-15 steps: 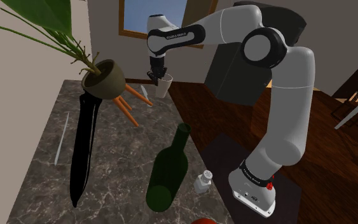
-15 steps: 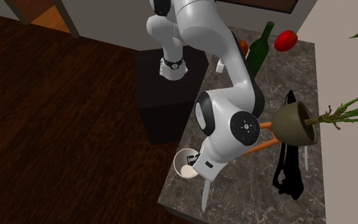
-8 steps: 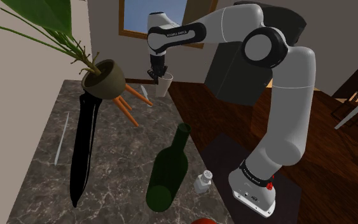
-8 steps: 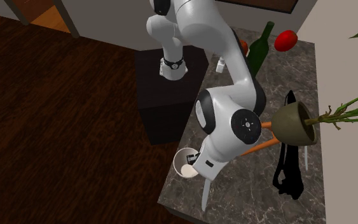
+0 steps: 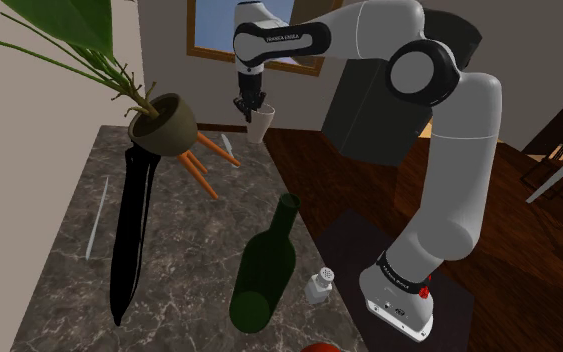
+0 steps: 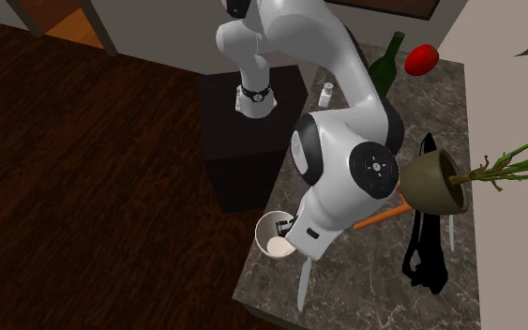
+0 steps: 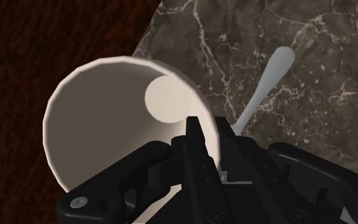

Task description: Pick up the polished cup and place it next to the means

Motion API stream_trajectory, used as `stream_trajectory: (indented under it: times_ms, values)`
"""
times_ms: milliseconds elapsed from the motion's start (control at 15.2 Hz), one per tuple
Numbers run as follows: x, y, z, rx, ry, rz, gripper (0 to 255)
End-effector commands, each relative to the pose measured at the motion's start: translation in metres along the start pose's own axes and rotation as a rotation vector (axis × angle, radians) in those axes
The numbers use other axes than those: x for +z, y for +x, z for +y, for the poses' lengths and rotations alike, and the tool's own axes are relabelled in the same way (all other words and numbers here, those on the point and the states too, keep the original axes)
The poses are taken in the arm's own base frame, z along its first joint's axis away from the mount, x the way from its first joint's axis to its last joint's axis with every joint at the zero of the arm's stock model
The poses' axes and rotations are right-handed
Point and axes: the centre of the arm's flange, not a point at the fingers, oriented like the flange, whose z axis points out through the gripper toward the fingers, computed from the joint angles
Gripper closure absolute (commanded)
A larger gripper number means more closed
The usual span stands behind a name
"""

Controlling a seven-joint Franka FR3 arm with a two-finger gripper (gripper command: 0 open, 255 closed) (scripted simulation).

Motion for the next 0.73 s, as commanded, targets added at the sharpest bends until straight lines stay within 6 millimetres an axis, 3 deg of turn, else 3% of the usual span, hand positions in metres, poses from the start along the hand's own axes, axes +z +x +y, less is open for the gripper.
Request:
stream_trajectory:
  times_ms: [0, 660]
  values:
    - [-0.011, 0.000, 0.001, 0.000, 0.000, 0.000, 255]
    - [-0.062, -0.005, 0.009, 0.000, 0.000, 0.000, 255]
